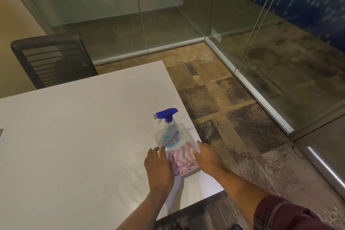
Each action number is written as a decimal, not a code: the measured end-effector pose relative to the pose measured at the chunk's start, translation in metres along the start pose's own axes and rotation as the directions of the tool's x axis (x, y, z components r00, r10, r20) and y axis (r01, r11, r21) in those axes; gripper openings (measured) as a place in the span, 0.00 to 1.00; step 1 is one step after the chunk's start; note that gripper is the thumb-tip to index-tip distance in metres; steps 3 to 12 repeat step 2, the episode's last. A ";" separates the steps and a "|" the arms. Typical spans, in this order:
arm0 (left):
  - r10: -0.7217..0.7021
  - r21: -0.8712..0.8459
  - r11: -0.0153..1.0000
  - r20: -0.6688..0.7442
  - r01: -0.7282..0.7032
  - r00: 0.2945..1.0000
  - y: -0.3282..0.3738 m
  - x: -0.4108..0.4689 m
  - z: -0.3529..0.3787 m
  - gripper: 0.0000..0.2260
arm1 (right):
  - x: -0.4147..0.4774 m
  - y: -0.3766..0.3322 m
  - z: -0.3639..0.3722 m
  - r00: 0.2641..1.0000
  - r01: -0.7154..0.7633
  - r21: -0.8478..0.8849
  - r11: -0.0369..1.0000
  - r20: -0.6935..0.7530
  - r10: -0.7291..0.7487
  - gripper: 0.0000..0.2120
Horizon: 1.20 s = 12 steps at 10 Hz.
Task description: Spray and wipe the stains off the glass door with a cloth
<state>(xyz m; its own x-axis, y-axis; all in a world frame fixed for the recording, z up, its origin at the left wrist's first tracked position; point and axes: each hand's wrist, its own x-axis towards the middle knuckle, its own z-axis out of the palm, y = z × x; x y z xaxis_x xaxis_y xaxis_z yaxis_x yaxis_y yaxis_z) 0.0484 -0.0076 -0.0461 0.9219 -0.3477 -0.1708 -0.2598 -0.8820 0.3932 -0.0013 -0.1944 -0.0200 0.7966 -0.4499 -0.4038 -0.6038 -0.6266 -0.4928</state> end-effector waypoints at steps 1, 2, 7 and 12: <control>0.139 0.068 0.988 0.006 -0.139 0.990 0.014 -0.008 0.005 0.32 | -0.008 0.011 -0.004 0.997 0.035 -0.118 0.992 -0.064 -0.042 0.23; 0.249 0.228 0.935 0.120 -0.271 0.961 0.042 -0.014 0.006 0.32 | -0.020 0.037 -0.017 0.987 0.080 -0.137 0.987 -0.127 -0.098 0.32; 0.249 0.228 0.935 0.120 -0.271 0.961 0.042 -0.014 0.006 0.32 | -0.020 0.037 -0.017 0.987 0.080 -0.137 0.987 -0.127 -0.098 0.32; 0.249 0.228 0.935 0.120 -0.271 0.961 0.042 -0.014 0.006 0.32 | -0.020 0.037 -0.017 0.987 0.080 -0.137 0.987 -0.127 -0.098 0.32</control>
